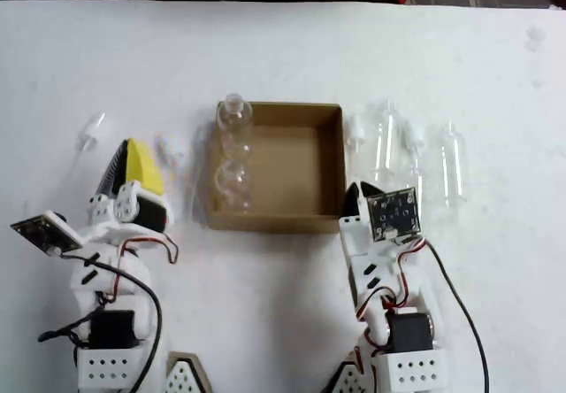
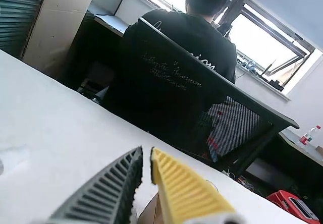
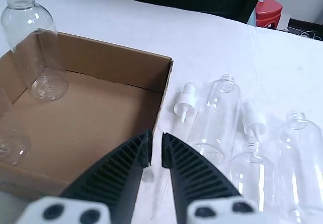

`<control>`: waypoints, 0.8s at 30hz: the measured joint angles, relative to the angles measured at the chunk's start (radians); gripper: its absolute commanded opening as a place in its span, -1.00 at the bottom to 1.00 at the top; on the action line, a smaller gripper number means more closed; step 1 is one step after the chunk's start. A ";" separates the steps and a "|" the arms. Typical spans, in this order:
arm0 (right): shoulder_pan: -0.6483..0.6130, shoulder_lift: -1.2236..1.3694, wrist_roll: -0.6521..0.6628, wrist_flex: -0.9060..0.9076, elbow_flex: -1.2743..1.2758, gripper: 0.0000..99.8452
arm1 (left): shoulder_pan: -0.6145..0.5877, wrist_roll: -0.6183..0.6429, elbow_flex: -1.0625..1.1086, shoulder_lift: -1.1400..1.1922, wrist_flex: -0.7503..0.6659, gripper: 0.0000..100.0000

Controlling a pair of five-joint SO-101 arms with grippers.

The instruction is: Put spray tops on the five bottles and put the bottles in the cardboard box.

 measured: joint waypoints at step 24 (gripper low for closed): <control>0.000 0.000 0.000 0.002 0.000 -0.96 | -0.006 -0.106 0.000 0.000 0.000 -0.94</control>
